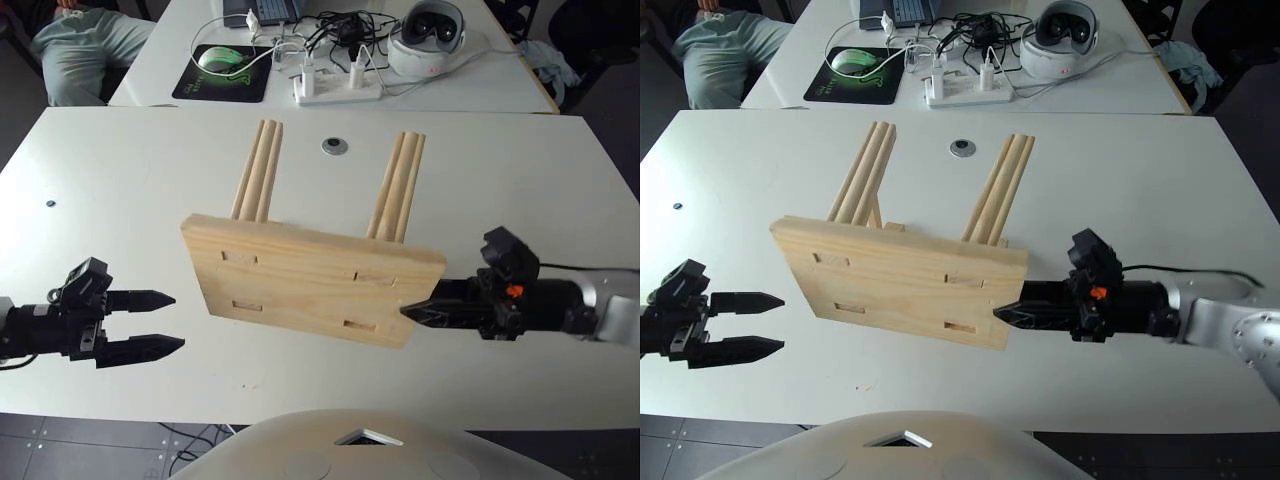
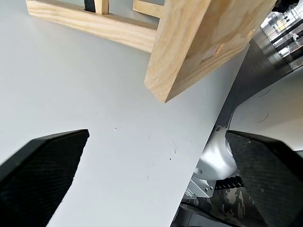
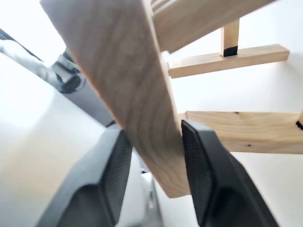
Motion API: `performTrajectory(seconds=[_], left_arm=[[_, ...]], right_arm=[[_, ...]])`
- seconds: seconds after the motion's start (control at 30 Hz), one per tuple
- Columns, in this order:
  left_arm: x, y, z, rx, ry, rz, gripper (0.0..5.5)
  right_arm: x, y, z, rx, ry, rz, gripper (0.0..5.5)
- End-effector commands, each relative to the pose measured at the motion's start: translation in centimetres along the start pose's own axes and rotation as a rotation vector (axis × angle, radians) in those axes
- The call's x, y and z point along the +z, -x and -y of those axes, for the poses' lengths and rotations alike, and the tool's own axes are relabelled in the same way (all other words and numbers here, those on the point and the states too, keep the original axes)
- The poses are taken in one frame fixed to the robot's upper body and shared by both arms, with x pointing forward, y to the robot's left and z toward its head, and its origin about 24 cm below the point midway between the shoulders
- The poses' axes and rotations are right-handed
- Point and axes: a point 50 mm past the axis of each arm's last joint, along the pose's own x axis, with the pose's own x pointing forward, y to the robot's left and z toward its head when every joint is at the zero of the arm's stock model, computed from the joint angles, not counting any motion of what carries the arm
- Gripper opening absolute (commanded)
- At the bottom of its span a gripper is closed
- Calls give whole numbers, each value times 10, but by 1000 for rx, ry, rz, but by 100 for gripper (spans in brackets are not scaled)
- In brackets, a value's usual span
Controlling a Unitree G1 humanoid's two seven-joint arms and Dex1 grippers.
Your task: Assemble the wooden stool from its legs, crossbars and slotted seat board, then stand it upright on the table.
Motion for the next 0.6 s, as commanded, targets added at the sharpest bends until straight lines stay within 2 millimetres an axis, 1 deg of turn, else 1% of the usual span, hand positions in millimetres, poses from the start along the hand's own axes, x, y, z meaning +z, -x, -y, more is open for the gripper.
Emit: performTrajectory(seconds=[0.03,0.1,0.17,0.2,0.27,0.4,0.43,0.53,0.6], left_arm=[[-17,3,18,117,38,93,540],[-21,2,20,129,44,104,540],[-20,1,19,134,44,112,540],[-19,0,18,136,41,116,540],[-17,-1,16,133,37,117,540],[-16,-3,12,132,44,109,540],[-16,-4,12,131,45,106,540],[-13,-4,10,126,45,97,540],[-12,-4,9,123,47,96,540]], right_arm=[[43,8,-9,160,-311,-154,157],[59,8,-2,150,-347,-179,157],[76,4,12,102,-385,-178,156],[80,1,19,66,-407,-185,155],[84,-6,35,13,-465,-182,154],[89,-15,56,-75,-561,-203,151],[88,-18,62,-91,-583,-203,149],[63,-14,85,-217,-690,-203,149],[52,-11,94,-259,-732,-194,149]])
